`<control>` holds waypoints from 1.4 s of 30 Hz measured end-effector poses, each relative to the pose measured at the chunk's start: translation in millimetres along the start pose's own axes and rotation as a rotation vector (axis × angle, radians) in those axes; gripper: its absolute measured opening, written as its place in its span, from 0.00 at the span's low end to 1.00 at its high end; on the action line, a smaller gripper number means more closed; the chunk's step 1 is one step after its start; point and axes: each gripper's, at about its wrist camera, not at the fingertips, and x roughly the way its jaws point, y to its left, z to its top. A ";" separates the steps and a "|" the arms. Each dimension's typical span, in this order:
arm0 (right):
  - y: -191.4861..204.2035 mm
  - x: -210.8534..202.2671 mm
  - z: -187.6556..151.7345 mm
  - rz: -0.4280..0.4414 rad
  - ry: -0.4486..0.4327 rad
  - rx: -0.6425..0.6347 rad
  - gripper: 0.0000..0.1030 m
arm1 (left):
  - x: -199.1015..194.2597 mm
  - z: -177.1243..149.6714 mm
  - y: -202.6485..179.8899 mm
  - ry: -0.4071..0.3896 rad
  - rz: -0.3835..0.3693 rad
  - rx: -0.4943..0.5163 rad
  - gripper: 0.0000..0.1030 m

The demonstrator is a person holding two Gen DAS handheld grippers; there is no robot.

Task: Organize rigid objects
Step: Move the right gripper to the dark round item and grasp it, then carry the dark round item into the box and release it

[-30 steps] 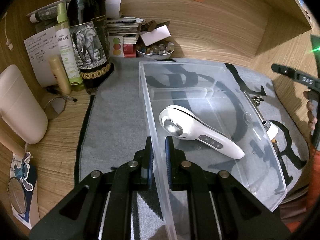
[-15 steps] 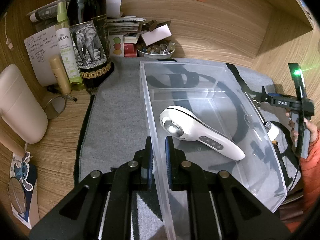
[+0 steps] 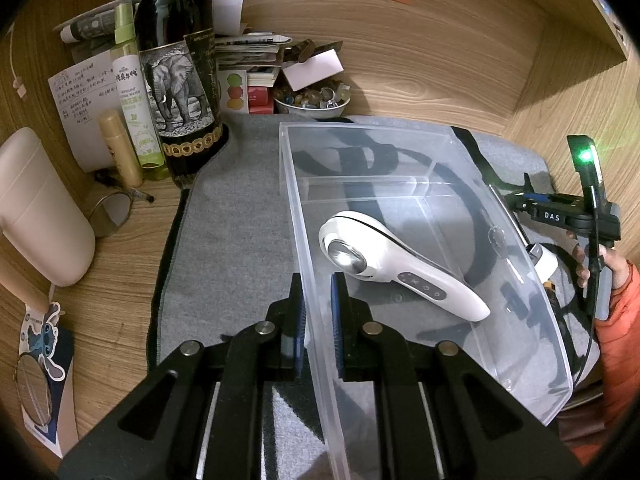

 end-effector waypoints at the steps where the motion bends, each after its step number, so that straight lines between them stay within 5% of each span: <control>1: 0.3 -2.3 0.5 -0.003 -0.006 -0.002 0.31 | 0.0 0.1 0.0 0.000 0.000 0.000 0.11; 25: 78.1 -109.2 29.9 0.063 -0.289 -0.156 0.31 | 0.1 0.2 -0.3 -0.001 0.002 -0.001 0.11; 42: 155.0 -110.8 33.7 0.206 -0.275 -0.299 0.31 | 0.1 -0.1 -1.0 -0.001 0.003 -0.001 0.11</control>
